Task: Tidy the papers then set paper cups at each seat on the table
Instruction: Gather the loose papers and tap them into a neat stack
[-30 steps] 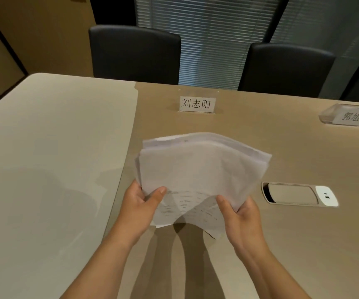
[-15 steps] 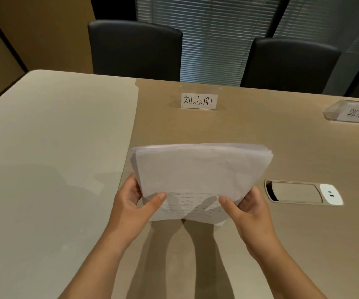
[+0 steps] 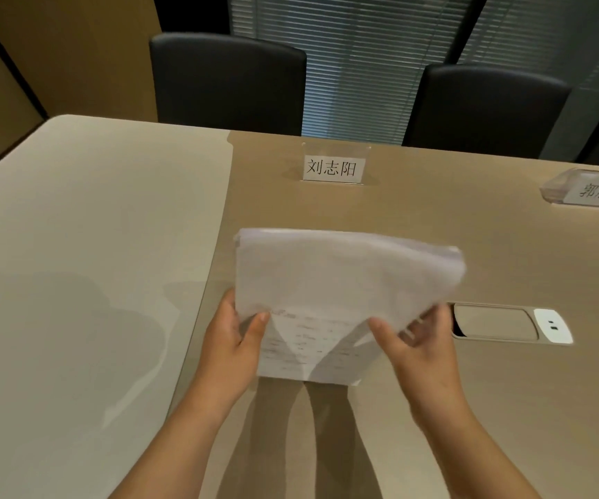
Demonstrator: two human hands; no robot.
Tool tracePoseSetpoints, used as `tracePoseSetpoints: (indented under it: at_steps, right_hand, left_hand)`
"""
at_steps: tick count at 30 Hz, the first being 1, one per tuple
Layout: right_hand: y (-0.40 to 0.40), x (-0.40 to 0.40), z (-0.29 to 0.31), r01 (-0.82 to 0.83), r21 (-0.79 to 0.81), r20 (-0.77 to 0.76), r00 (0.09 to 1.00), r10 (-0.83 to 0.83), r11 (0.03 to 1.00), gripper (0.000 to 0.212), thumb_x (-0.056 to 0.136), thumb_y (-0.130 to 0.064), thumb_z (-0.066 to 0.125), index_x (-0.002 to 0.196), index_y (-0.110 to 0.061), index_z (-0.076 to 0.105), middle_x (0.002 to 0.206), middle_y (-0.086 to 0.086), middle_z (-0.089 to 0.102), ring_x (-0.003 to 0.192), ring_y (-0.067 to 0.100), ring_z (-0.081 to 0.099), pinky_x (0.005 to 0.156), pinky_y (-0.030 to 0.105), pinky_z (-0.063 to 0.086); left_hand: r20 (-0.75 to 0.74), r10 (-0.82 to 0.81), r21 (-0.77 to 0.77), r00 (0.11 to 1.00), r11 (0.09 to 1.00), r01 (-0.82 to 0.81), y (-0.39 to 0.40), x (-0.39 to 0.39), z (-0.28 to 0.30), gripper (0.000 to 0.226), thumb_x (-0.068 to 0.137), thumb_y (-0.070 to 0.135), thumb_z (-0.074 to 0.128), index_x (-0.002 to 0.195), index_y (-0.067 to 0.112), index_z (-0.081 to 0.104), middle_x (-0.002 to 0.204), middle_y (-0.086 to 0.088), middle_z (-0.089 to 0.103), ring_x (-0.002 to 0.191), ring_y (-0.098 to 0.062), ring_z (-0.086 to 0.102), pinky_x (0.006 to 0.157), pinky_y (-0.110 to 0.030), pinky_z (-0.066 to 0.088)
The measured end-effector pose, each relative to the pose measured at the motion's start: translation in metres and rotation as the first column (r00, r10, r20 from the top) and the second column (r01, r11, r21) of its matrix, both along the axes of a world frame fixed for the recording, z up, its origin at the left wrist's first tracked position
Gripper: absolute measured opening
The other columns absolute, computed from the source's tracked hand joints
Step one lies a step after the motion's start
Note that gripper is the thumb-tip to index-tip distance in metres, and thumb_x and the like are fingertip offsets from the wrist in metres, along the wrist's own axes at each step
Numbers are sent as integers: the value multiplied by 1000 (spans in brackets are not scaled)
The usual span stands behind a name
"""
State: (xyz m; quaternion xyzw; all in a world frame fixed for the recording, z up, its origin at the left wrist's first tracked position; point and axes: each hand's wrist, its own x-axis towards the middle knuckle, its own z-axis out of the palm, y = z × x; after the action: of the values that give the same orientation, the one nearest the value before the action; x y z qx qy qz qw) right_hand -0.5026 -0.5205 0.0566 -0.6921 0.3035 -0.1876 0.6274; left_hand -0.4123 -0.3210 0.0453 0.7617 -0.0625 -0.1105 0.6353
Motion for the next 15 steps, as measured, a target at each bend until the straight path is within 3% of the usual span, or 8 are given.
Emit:
tracePoseSetpoints:
  at_steps: [4,6,8,10,12,13,14,15]
  right_hand:
    - [-8,2,56,61,-418,31,998,-52,906,115,66,-32,86,151,-35,9,156,-6,21,143,9,25,115,33,25]
    - [-4,2,88,-4,-655,-1,1000,4,756,121,63,-37,86,153,-30,6,160,-4,14,148,11,12,119,37,17]
    - [0,7,114,-154,-820,-134,988,76,551,116,64,-41,82,152,-32,7,156,-7,26,148,9,11,122,45,8]
    - [0,13,125,-306,-858,-270,952,146,412,94,73,-41,76,148,-39,19,131,-23,47,129,-4,30,123,42,8]
    - [-3,18,122,-331,-879,-257,935,244,344,45,83,-30,73,124,-34,55,97,-22,59,99,-1,54,106,32,39]
    - [-6,19,117,-298,-884,-201,938,283,360,20,85,-22,73,103,-26,66,81,-16,61,81,5,59,83,24,48]
    - [-10,19,111,-263,-868,-141,944,298,421,7,85,-14,73,89,-19,69,71,-10,61,67,8,55,67,20,46]
    - [-14,17,104,-244,-828,-97,949,299,505,7,85,-9,72,84,-15,69,68,-5,62,64,11,54,60,20,44]
  left_hand:
    - [176,-37,163,984,987,8,4,5,18,20,98,12,51,100,31,47,92,11,65,82,4,64,63,-25,55]
    - [254,-96,249,962,968,31,5,9,25,16,98,16,50,96,31,46,90,9,64,81,-6,64,65,-37,55]
    - [306,-162,320,938,946,58,4,11,32,13,99,15,49,95,27,46,85,5,63,78,-12,62,61,-34,52]
    - [379,-215,369,900,927,66,2,12,38,20,98,10,49,92,29,46,77,9,58,69,-9,55,53,-19,41]
    - [420,-259,419,870,906,67,0,11,45,25,97,11,52,90,34,47,74,16,54,68,-10,51,54,-17,34]
    - [434,-272,435,859,898,65,-1,10,48,23,97,15,54,91,36,48,75,18,54,72,-13,53,56,-17,34]
    - [441,-280,446,853,893,62,0,9,50,20,96,20,55,92,38,50,77,20,57,77,-17,56,59,-23,39]
    - [431,-275,455,859,889,55,1,9,51,16,94,25,58,92,40,53,80,21,59,82,-20,58,62,-29,45]
